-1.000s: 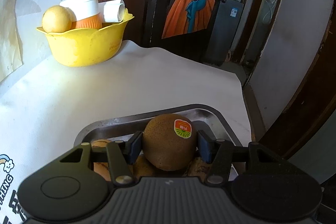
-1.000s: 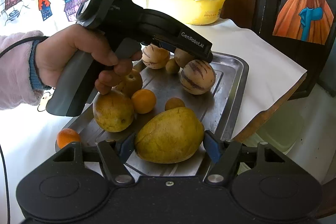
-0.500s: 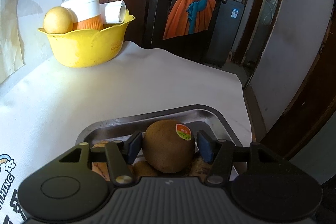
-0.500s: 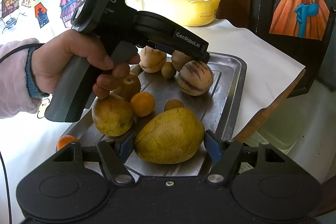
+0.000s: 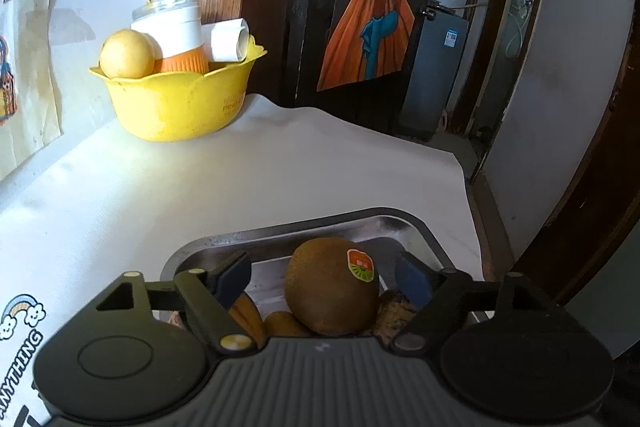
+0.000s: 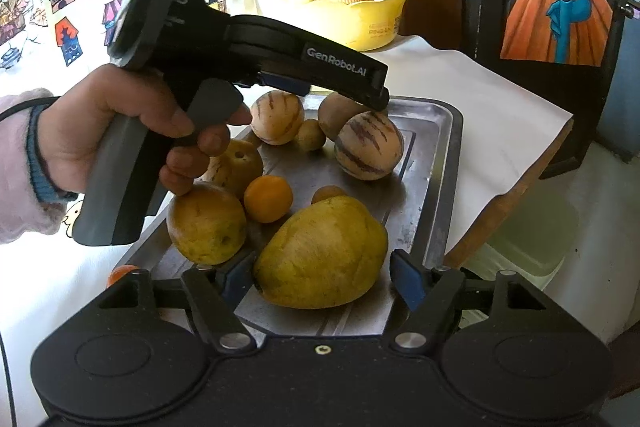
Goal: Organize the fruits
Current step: 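Open both tools to release the kiwi and pear on the tray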
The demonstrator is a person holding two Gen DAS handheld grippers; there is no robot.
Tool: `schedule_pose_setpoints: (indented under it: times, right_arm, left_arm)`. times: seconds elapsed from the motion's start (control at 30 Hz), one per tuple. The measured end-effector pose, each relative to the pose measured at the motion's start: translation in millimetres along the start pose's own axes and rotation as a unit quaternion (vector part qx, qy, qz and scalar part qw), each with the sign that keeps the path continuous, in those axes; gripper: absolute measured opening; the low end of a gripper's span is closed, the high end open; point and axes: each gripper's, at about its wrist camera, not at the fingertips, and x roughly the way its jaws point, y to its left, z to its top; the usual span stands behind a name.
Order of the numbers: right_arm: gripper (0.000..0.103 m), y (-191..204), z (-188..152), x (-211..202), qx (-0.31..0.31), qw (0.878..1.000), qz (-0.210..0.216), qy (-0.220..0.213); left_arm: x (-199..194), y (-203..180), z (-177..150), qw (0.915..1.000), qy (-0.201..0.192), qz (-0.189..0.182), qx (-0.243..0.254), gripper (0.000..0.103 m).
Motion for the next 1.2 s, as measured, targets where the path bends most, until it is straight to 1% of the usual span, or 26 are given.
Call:
schedule_pose_setpoints:
  times: [0.07,0.2,0.27,0.47,0.7,0.87,1.2]
  right_arm:
    - [0.077,2,-1,0,0.002,1.000,-0.006,-0.007]
    - [0.079,2,-2,0,0.012,1.000,-0.011,-0.013]
    - [0.081,3,-3,0,0.019,1.000,-0.014,-0.018]
    - [0.085,5,-8,-8,0.036,0.998,-0.022,-0.037]
    - [0.091,13,-10,-21,0.044,0.996,-0.031,-0.066]
    - [0.093,20,-10,-31,0.043,0.995,-0.035,-0.082]
    - [0.099,36,-17,-49,0.050,0.992,-0.040,-0.108]
  left_arm:
    - [-3,-1,-1,1.0000,-0.006,0.004,0.005,0.089]
    - [-9,0,-2,0.9999,-0.013,0.004,0.003,0.092]
    - [-14,1,-3,0.9998,-0.018,0.008,0.003,0.096]
    - [-30,6,-6,0.9992,-0.035,0.018,0.002,0.099]
    - [-50,13,-12,0.9985,-0.046,0.028,-0.006,0.102]
    - [-67,17,-17,0.9978,-0.055,0.035,-0.009,0.102]
    - [-103,26,-34,0.9953,-0.070,0.054,-0.040,0.102]
